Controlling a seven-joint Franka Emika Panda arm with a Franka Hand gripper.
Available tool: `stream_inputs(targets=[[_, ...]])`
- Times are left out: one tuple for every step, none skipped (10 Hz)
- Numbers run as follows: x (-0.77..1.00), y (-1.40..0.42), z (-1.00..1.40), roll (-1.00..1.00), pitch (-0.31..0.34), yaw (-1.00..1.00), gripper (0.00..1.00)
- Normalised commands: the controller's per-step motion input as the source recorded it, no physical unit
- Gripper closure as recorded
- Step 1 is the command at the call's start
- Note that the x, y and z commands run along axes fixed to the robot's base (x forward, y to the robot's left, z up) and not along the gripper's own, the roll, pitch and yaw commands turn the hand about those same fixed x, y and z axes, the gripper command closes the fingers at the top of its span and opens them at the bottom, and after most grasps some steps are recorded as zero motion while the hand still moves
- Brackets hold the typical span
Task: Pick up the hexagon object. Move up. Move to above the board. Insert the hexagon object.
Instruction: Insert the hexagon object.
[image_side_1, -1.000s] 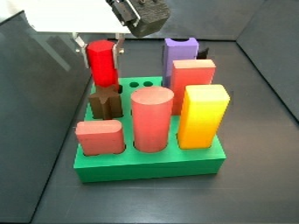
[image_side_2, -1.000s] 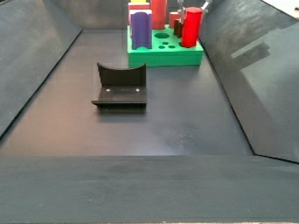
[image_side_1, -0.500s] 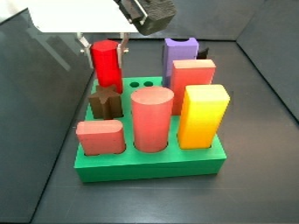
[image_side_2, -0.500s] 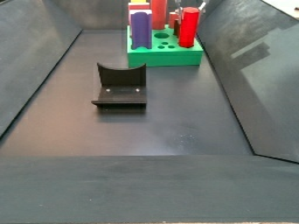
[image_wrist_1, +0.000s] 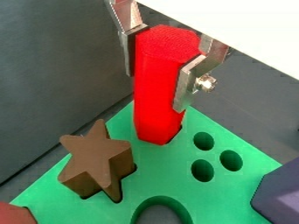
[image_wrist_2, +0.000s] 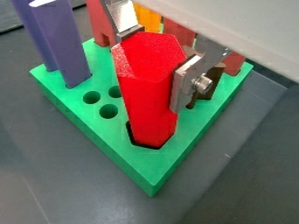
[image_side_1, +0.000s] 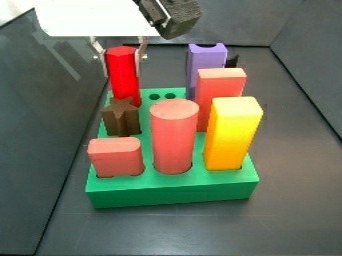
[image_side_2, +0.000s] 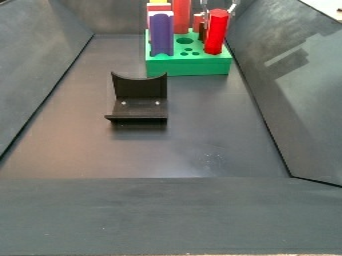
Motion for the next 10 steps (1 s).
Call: stream_inputs(targets=[[-0.12, 0.04, -0.13, 0.05, 0.0, 0.17, 1.0], [-0.25, 0.01, 0.0, 0.0, -0.003, 0.06, 1.0], [-0.26, 0.0, 0.0, 0.0, -0.031, 0.02, 1.0], [-0.25, 0.0, -0.01, 0.03, -0.014, 0.05, 1.0], [-0.29, 0.0, 0.0, 0.04, -0.026, 0.08, 1.0], [-0.25, 0.0, -0.12, 0.13, -0.02, 0.21, 1.0], [-0.19, 0.0, -0.23, 0.19, -0.03, 0.31, 1.0], [-0.18, -0.1, -0.24, 0.1, -0.074, 0.12, 1.0], [-0.09, -0.13, -0.27, 0.07, -0.087, 0.08, 1.0], [-0.05, -0.19, -0.71, 0.06, -0.173, 0.05, 1.0]])
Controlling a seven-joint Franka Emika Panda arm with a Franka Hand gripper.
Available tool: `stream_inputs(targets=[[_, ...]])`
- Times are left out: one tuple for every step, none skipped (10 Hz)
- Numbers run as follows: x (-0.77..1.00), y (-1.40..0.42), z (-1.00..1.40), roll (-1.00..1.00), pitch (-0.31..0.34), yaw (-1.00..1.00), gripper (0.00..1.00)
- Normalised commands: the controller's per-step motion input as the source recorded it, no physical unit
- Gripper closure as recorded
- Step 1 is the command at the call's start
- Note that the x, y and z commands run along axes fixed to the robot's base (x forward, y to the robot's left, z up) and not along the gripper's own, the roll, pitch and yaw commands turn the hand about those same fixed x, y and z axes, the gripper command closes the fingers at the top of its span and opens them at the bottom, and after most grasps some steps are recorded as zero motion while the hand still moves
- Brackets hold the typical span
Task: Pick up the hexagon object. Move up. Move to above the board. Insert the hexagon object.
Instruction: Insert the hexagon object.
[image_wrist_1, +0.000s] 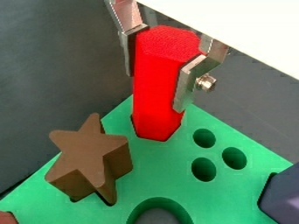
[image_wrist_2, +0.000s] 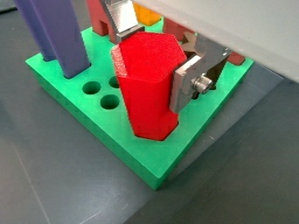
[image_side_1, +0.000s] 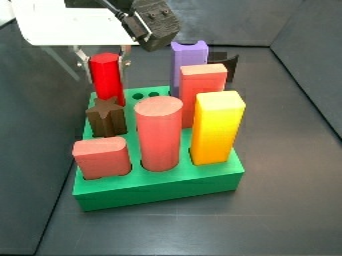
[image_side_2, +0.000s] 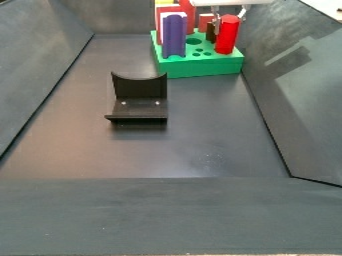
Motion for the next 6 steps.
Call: stream_inputs(targets=[[0.0, -0.14, -0.83, 0.03, -0.184, 0.05, 1.0], [0.0, -0.14, -0.78, 0.0, -0.206, 0.02, 1.0], [-0.09, -0.08, -0.4, 0.0, -0.176, 0.04, 1.0], [0.03, -0.01, 0.0, 0.04, 0.053, 0.0, 1.0], [0.0, 0.0, 0.0, 0.0, 0.009, 0.0, 1.0], [0.0, 0.0, 0.0, 0.0, 0.0, 0.0, 1.0]])
